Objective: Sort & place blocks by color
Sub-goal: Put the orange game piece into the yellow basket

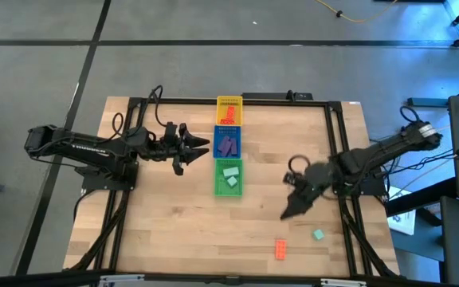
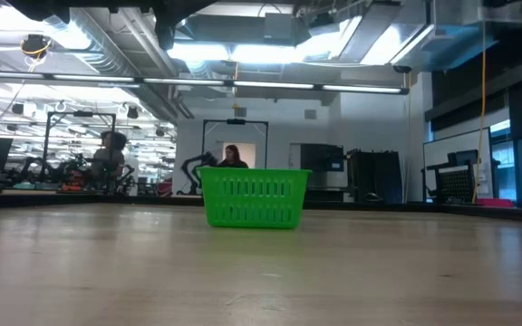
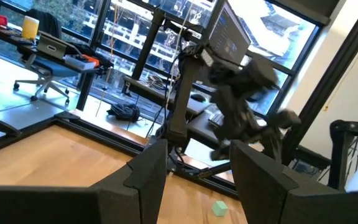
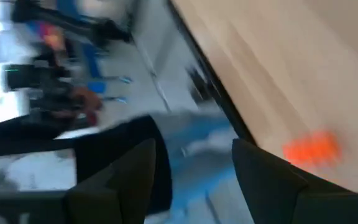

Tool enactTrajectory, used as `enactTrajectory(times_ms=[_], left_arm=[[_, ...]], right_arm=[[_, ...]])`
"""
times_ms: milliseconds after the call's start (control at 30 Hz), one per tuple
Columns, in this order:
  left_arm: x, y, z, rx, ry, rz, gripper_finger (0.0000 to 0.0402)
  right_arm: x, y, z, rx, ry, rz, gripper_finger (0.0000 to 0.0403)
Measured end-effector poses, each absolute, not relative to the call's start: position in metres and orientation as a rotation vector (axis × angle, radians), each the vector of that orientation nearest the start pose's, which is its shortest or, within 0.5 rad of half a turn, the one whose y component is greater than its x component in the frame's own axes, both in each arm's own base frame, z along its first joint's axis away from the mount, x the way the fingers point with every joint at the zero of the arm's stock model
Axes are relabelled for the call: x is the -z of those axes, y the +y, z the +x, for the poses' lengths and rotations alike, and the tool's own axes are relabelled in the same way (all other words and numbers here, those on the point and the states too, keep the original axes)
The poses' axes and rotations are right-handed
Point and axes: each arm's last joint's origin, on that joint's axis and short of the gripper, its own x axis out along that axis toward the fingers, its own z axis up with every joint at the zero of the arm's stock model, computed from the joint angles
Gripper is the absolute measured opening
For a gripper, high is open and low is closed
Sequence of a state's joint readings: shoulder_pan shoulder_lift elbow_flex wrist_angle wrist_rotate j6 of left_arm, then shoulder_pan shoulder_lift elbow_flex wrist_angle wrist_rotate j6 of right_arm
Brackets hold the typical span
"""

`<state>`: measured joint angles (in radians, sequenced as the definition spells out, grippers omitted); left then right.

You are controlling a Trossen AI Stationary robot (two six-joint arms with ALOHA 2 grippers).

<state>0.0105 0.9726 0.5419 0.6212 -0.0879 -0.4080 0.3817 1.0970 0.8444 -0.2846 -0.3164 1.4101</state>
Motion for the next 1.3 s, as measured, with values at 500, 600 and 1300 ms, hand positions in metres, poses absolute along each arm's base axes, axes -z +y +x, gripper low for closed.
enactTrajectory(times_ms=[500, 600, 1300], left_arm=[[-0.292, 0.005, 0.214, -0.055, -0.204, -0.413, 0.0167], [-0.292, 0.005, 0.214, -0.054, -0.204, -0.413, 0.0167], [-0.292, 0.005, 0.214, -0.055, -0.201, -0.413, 0.0167]], right_arm=[[-0.202, 0.187, 0.222, 0.597, 1.290, 1.639, 0.0216], [-0.187, 0.196, 0.225, 0.636, 1.319, 1.636, 0.0216], [-0.142, 0.205, 0.241, 0.789, 1.304, 1.655, 0.0216]])
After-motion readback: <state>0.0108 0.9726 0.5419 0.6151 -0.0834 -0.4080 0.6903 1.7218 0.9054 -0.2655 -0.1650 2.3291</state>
